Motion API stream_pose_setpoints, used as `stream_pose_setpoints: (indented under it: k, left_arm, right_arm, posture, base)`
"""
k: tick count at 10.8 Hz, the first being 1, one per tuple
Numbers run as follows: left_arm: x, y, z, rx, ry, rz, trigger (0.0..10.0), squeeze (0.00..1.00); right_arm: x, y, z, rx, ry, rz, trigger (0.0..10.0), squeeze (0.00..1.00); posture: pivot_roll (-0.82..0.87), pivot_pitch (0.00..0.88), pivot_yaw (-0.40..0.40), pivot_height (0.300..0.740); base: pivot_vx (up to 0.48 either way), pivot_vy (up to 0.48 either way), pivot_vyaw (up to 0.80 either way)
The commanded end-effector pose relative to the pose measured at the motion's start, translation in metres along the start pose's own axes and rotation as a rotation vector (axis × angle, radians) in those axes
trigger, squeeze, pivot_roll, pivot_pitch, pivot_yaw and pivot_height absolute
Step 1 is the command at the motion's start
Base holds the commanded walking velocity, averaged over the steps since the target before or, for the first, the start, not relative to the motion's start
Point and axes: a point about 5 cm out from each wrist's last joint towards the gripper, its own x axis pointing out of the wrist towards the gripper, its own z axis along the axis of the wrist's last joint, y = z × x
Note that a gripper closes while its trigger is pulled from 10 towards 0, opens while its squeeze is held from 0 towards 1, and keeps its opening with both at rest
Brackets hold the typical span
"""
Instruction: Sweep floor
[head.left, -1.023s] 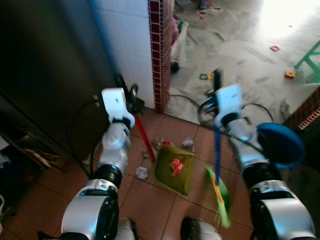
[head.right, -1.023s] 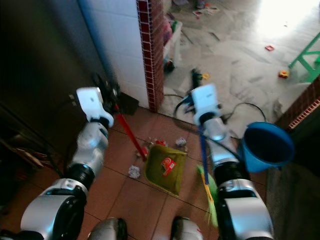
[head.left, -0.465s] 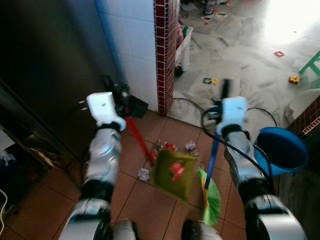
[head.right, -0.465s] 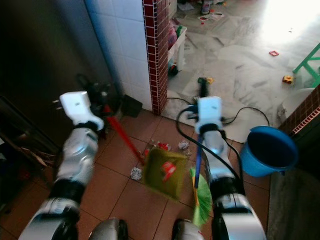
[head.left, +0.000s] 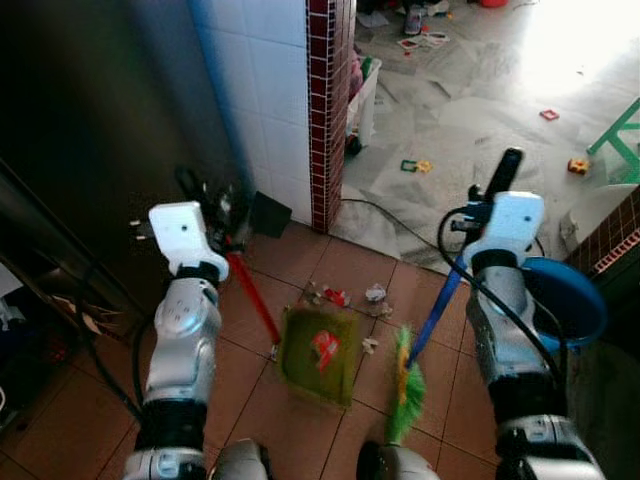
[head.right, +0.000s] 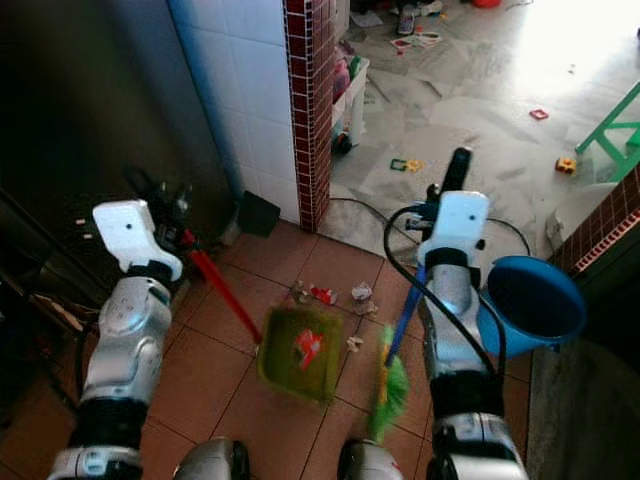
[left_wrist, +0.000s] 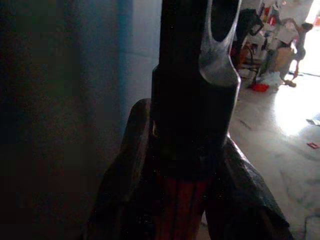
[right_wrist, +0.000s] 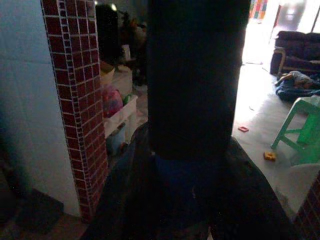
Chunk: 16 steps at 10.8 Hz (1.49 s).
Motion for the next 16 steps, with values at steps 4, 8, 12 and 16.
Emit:
stream_pose_setpoints:
  k: [4, 8, 12, 16]
  left_arm:
    - [0.001, -0.006, 0.018, -0.041, -0.026, 0.019, 10.0, 0.0]
    - [0.0, -0.008, 0.015, -0.004, -0.02, 0.048, 10.0, 0.0]
    - [0.0, -0.007, 0.006, 0.016, -0.005, 0.077, 10.0, 0.0]
    - [-0.002, -0.007, 0.001, 0.047, -0.001, 0.087, 10.0, 0.0]
  right_arm:
    - [-0.008, 0.007, 0.007, 0.06, 0.013, 0.01, 10.0, 0.0]
    - [0.003, 0.004, 0.025, 0.08, 0.007, 0.013, 10.0, 0.0]
    - [0.019, 0.001, 0.047, 0.248, 0.051, -0.022, 10.0, 0.0]
    - [0.037, 0.001, 0.077, 0.38, 0.059, -0.022, 10.0, 0.0]
  posture:
    - [0.03, 0.041, -0.001, 0.74]
    - [0.02, 0.045, -0.012, 0.74]
    - [-0.01, 0.046, -0.015, 0.74]
    - [-0.02, 0.047, -0.012, 0.74]
  base:
    - [0.0, 0.0, 0.0]
    - [0.0, 0.0, 0.0]
    - [0.0, 0.0, 0.0]
    - [0.0, 0.0, 0.0]
